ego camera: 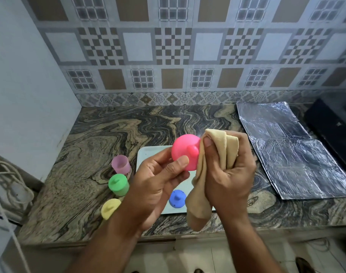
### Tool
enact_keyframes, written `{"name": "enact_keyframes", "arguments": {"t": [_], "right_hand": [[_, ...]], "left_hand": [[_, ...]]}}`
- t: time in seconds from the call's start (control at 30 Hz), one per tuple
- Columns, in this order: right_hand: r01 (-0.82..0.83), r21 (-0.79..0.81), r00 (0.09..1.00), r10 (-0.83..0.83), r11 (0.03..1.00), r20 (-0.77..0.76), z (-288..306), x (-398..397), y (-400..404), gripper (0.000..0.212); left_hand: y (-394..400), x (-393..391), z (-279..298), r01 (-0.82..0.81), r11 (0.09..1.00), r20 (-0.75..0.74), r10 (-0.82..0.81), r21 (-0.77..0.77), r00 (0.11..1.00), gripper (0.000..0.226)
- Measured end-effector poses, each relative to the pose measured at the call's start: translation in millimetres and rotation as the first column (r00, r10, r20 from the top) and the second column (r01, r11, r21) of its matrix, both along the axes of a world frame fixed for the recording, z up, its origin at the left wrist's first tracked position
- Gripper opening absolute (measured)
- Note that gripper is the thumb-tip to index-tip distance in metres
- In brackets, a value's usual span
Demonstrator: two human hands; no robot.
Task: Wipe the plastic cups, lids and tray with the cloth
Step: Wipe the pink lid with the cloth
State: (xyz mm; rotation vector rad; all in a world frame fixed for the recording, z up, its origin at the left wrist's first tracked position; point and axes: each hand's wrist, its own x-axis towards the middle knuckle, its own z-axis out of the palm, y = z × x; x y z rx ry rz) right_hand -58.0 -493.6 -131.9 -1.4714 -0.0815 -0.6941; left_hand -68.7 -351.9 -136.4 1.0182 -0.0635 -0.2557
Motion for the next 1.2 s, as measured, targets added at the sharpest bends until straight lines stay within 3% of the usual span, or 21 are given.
{"name": "enact_keyframes", "arguments": {"t": [0.1, 0.17, 0.3, 0.43, 0.5, 0.63, 0.77, 0.93, 1.1, 1.2], "right_hand": [[0.047, -0.166, 0.999, -0.043, 0.985, 0.029, -8, -2, -2, 0.018], [0.041, -0.302, 0.997, -0.02, 0.952, 0.073, -11, -2, -8, 0.021], [-0.014, -0.466, 0.992, 0.071, 0.885, 0.105, -3, 5, -18, 0.018], [-0.067, -0.544, 0.994, 0.1, 0.836, 0.031, 12, 22, -21, 0.018], [-0.117, -0.49, 0.993, 0.119, 0.864, -0.028, 14, 29, -23, 0.019], [-0.186, -0.24, 0.982, 0.177, 0.953, -0.059, 13, 26, -28, 0.014], [-0.123, -0.307, 0.992, 0.116, 0.944, -0.041, 9, 10, -23, 0.014], [0.058, -0.424, 0.998, -0.04, 0.904, 0.053, 1, -5, -2, 0.021], [0.142, -0.414, 0.99, -0.124, 0.899, 0.071, 1, 0, 4, 0.022], [0.093, -0.234, 0.989, -0.117, 0.968, -0.088, 2, 15, -7, 0.027]], "left_hand": [[-2, 0, -3, -0.136, 0.99, -0.027, 0.137, 0.039, 0.99, 0.02], [4, 2, -4, -0.136, 0.983, 0.038, 0.132, 0.125, 0.991, 0.017], [21, 9, 1, -0.015, 0.958, 0.213, -0.049, 0.288, 0.976, 0.016], [33, 12, 8, 0.122, 0.884, 0.219, -0.242, 0.451, 0.945, 0.012], [35, 13, 7, 0.11, 0.862, 0.216, -0.244, 0.495, 0.945, 0.013], [33, 12, 8, -0.067, 0.862, 0.255, -0.074, 0.503, 0.964, 0.016], [27, 5, 12, -0.346, 0.707, 0.401, 0.095, 0.617, 0.911, 0.008], [13, -6, 21, -0.627, 0.489, 0.64, 0.167, 0.606, 0.75, 0.006], [8, -15, 21, -0.711, 0.394, 0.745, 0.091, 0.583, 0.661, 0.012], [7, -19, 20, -0.669, 0.451, 0.718, 0.086, 0.591, 0.691, 0.017]]}}
